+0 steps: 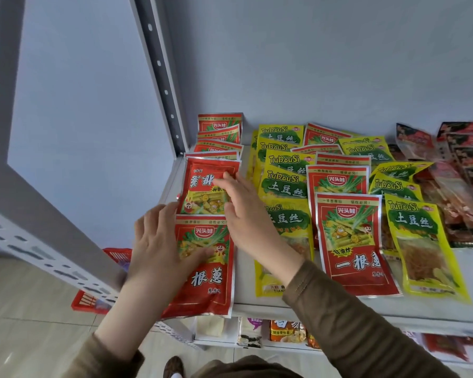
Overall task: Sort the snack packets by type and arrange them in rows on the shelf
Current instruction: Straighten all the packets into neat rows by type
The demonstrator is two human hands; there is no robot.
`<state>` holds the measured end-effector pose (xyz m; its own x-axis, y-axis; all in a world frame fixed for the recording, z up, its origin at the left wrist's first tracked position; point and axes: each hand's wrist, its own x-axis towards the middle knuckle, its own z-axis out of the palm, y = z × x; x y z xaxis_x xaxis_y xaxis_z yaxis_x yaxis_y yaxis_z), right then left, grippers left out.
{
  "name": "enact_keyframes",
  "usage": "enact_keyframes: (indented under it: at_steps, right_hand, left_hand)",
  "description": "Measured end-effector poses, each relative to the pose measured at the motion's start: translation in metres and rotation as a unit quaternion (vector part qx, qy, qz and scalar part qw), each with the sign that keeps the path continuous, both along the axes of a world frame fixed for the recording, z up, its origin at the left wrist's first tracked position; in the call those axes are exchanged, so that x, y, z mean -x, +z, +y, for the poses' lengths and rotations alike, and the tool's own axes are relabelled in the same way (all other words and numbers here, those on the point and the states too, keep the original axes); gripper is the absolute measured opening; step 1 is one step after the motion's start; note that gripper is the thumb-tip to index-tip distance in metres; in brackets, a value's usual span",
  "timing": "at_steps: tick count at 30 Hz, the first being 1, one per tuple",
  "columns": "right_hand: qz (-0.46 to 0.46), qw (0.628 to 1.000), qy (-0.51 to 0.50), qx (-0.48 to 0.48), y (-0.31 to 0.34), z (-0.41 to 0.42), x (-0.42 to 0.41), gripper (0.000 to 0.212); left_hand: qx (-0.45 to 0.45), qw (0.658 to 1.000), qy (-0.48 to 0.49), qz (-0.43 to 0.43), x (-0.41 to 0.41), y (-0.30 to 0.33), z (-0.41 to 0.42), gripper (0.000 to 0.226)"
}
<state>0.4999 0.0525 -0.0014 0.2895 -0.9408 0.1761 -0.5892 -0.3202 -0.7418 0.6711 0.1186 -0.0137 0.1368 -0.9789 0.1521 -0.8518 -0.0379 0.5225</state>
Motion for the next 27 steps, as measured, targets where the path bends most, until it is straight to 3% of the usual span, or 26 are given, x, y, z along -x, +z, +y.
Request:
enact_keyframes:
  at_steps: [7,11,16,27]
  right_hand:
    - [0.063,0.998,-0.013,0.026,-0.013,-0.003,-0.002,0.048]
    - [0.067,0.997,0.0,0.025,-0.013,-0.003,-0.004,0.048]
    - [0.065,0.998,0.004,0.005,-0.011,-0.002,-0.004,0.05]
    - [0.107,0.994,0.008,-0.001,-0.011,-0.001,-0.002,0.052]
  left_hand:
    - [-0.051,0.997,0.047,0.014,0.006,-0.007,-0.012,0.084]
    - [0.015,0.997,0.054,0.059,0.004,-0.012,-0.01,0.06]
    - [0.043,0.992,0.064,0.096,-0.001,-0.017,-0.009,0.049]
    - [0.185,0.982,0.046,-0.017,0.008,-0.001,-0.002,0.032]
